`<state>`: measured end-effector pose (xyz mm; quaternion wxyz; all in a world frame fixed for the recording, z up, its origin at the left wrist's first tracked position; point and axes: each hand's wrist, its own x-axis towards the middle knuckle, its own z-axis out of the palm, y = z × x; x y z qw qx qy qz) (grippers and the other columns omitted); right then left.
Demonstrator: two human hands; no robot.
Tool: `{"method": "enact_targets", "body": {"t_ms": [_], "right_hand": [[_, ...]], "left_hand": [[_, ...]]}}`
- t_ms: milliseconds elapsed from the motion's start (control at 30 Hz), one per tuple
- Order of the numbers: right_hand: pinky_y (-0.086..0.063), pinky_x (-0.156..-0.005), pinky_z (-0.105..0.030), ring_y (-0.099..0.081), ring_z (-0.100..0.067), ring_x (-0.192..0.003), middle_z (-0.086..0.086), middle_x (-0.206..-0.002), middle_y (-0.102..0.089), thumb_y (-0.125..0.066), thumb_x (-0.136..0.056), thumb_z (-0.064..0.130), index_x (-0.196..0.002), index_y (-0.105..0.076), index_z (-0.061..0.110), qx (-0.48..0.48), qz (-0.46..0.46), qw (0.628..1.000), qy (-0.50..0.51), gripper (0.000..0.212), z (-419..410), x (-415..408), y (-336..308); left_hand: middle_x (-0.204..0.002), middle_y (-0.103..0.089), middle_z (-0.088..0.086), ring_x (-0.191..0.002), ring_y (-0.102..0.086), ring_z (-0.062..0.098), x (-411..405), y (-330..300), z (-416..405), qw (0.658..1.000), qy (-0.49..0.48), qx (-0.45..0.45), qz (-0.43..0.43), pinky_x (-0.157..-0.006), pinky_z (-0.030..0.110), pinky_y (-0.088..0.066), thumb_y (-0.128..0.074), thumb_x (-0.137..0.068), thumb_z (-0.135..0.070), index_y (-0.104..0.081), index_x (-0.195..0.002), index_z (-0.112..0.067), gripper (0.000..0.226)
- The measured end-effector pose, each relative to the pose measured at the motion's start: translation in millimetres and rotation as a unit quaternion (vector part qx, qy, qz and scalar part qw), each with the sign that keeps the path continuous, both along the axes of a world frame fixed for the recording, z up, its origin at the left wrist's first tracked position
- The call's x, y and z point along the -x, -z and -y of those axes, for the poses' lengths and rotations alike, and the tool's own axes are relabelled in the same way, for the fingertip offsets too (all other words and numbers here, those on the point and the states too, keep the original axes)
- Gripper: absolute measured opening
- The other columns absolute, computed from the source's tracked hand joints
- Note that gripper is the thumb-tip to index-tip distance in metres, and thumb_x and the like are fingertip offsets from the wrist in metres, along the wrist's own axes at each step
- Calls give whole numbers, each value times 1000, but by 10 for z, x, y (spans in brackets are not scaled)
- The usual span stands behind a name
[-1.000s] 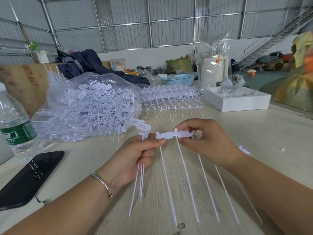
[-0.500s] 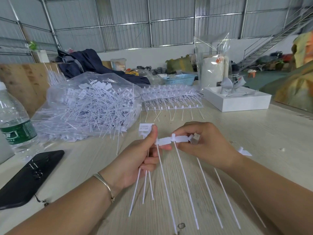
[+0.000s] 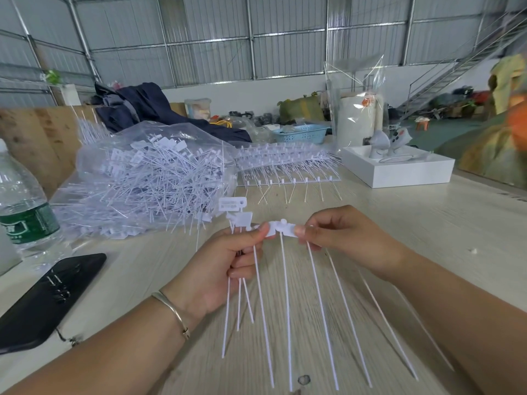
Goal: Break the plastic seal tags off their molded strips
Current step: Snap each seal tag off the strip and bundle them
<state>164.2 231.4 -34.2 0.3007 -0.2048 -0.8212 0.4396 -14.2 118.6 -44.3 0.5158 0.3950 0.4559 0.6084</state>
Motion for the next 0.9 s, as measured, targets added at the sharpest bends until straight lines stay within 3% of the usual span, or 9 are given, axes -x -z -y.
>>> {"method": "enact_targets", "body": {"t_ms": [67, 200, 300, 500, 600, 700, 767, 833, 900], "right_hand": [[-35, -61, -14, -45, -7, -56, -5, -60, -53, -65, -74, 50, -69, -60, -4, 29, 14, 999, -26, 54, 1, -1, -1], [-28, -48, -11, -33, -6, -47, -4, -57, -47, -70, -77, 49, -63, -51, 2, 70, 22, 995, -68, 53, 18, -10, -31], [-27, -51, -15, -32, -12, -52, -5, -57, -46, -69, -74, 50, -60, -53, 10, 74, 29, 992, -95, 46, 55, 0, -34], [-28, -50, -18, -30, -13, -53, -4, -57, -49, -69, -67, 54, -60, -55, 15, 89, 12, 989, -119, 42, 85, 18, -14], [-27, -51, -19, -31, -14, -54, -8, -58, -47, -68, -68, 54, -68, -58, 1, 89, -7, 988, -125, 54, 102, 53, 10], [-27, -54, -20, -34, -19, -59, -15, -65, -45, -68, -68, 56, -90, -61, -14, 106, -30, 986, -125, 74, 147, 118, 64], [-33, -57, -20, -39, -18, -60, -21, -68, -48, -71, -69, 55, -91, -64, -11, 122, -56, 984, -117, 70, 169, 151, 72], [-35, -68, -29, -43, -23, -68, -30, -74, -52, -73, -71, 53, -87, -62, -14, 134, -75, 983, -102, 70, 158, 167, 75], [-34, -67, -32, -44, -25, -69, -21, -64, -51, -77, -73, 50, -75, -57, -12, 137, -87, 983, -80, 65, 143, 165, 71]], "left_hand": [[-64, -12, -3, -39, -17, 2, -2, -5, 6, 1000, 17, -3, 12, -31, 13, -16, -69, -78, -17, -74, -71, -16, 9], [-60, -18, -6, -37, -23, 0, -11, -6, 21, 996, 78, 0, 47, -31, 12, -19, -75, -77, -20, -72, -69, -16, 9], [-56, -25, -9, -39, -24, 1, -15, -7, 40, 987, 150, 1, 56, -33, 11, -20, -87, -67, -28, -71, -70, -18, 19], [-57, -31, -10, -40, -25, -2, -14, 30, 51, 978, 204, 46, 18, -35, 10, -19, -87, -63, -48, -65, -65, -22, 34], [-64, -22, -6, -42, -24, -2, -57, 66, 27, 969, 235, 77, -6, -36, 10, -16, -71, -75, -58, -69, -78, -23, 35], [-64, -22, -7, -45, -18, -1, -87, 112, 0, 968, 225, 102, -31, -36, 11, -15, -60, -81, -59, -69, -89, -22, 40], [-63, -23, -7, -44, -18, 0, -86, 116, -16, 972, 213, 102, -13, -34, 10, -17, -68, -74, -62, -62, -97, -16, 52], [-62, -23, -7, -43, -20, 0, -80, 99, -33, 973, 211, 97, 6, -34, 11, -18, -69, -74, -62, -58, -105, -12, 60], [-61, -24, -7, -41, -22, 0, -73, 87, -46, 972, 211, 97, 38, -33, 11, -18, -65, -78, -56, -45, -115, -14, 60]]}}
